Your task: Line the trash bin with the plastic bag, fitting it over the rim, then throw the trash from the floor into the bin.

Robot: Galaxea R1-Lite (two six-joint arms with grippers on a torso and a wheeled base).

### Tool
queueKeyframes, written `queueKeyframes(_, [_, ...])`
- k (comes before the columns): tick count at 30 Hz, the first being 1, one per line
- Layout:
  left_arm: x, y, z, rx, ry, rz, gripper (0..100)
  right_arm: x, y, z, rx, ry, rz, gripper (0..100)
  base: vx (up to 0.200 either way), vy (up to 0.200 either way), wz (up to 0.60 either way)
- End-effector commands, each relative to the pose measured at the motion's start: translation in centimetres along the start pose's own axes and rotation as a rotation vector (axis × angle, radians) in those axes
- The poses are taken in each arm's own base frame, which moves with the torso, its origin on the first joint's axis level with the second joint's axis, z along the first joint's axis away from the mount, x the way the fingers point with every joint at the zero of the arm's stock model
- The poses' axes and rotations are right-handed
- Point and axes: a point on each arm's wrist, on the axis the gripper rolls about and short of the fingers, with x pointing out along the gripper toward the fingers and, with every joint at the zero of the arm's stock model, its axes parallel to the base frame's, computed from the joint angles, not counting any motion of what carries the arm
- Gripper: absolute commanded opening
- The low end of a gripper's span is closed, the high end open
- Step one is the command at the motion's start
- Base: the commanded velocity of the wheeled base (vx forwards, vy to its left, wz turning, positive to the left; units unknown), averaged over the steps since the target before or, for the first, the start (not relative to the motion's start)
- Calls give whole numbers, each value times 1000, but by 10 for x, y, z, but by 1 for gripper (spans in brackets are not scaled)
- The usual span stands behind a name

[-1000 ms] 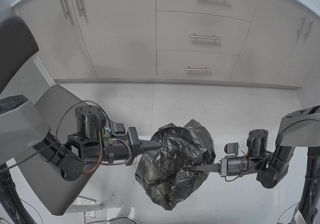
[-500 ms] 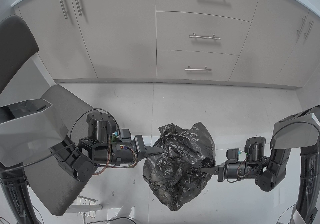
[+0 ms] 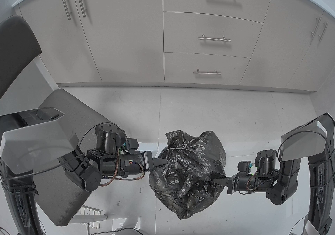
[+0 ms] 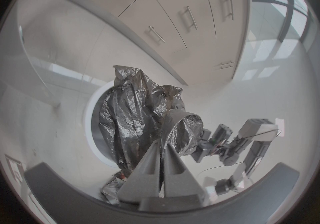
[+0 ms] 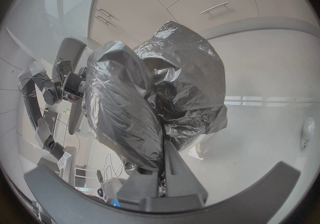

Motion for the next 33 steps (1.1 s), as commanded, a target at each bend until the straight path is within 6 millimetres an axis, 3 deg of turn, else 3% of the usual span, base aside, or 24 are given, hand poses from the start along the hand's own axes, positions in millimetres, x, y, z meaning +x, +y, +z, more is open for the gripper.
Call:
queueKeyframes(1, [3, 11, -1, 77, -27, 74, 0, -5, -1, 4, -5, -19, -18, 0, 0, 0, 0])
queueKeyframes(8, [4, 11, 9, 249, -109, 166, 0, -14, -7, 15, -17, -73, -72, 0, 0, 0, 0])
queueKeyframes(17, [6, 12, 28, 419, -181, 267, 0, -6, -12, 21, -30, -114, -143, 0, 0, 0, 0])
queueKeyframes(22, [5, 16, 28, 443, -144, 298, 0, -6, -12, 20, -28, -113, -144, 0, 0, 0, 0])
queueKeyframes(25, [-1, 22, 26, 460, -156, 401, 0, -8, -7, 21, -37, -116, -135, 0, 0, 0, 0])
queueKeyframes(30, [-8, 18, 2, 448, -80, 444, 0, -10, 5, 19, -56, -119, -107, 0, 0, 0, 0])
queueKeyframes(33, [-7, 22, -2, 482, -39, 478, 0, -10, 7, 19, -62, -125, -102, 0, 0, 0, 0])
